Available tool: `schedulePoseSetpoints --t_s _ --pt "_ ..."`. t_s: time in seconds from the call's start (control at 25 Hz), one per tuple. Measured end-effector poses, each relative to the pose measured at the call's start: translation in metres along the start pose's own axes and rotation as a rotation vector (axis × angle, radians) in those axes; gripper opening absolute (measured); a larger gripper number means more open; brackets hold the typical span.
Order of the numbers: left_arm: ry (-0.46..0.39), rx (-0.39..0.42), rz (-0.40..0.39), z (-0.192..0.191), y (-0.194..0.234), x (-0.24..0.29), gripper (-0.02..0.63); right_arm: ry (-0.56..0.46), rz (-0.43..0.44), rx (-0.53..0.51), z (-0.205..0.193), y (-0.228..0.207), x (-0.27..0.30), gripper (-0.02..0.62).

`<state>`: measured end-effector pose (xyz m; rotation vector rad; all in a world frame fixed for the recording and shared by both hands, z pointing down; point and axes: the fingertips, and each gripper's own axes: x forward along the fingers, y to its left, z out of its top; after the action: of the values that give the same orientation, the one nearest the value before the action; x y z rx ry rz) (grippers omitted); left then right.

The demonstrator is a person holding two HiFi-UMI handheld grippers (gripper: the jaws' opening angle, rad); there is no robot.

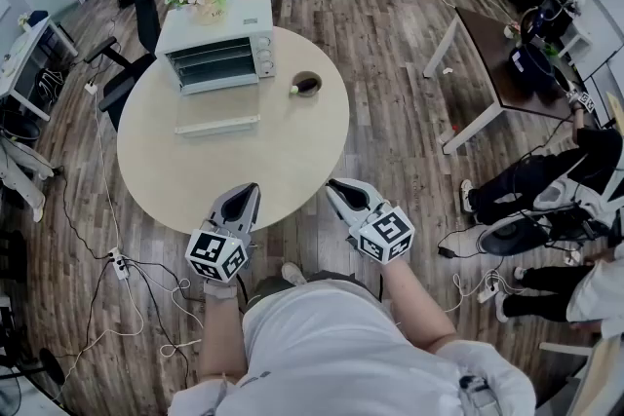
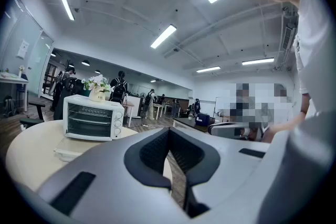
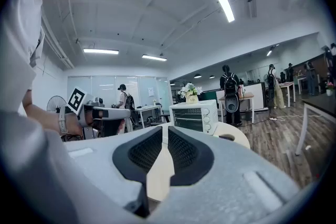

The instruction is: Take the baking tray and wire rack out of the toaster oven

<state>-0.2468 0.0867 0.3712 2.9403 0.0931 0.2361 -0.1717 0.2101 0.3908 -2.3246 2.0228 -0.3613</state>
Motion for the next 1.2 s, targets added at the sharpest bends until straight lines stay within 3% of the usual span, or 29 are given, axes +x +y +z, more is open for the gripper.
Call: schedulePoseSetpoints --t_s 0.44,0.52,0.64,1.0,1.2 --pt "0.026 -0.030 0.029 -0.007 0.052 0.024 -0.001 0.029 -0.003 0.026 -0.006 -0.022 0.049 0.040" --pt "0.032 -0.044 0.048 -0.011 0.063 0.026 0.200 0.016 0.008 0.034 -0.006 -0.025 0.054 0.040" --pt "0.051 -0.058 0.080 -0.019 0.078 0.027 0.256 0.006 0.016 0.019 -0.005 -0.031 0.063 0.045" --pt "0.092 -0.108 0.170 -0.032 0.114 0.050 0.256 0.008 0.062 0.058 -0.004 -0.079 0.106 0.046" --pt "0.104 -0.130 0.251 -0.029 0.142 0.103 0.256 0.035 0.137 0.050 0.003 -0.142 0.148 0.046"
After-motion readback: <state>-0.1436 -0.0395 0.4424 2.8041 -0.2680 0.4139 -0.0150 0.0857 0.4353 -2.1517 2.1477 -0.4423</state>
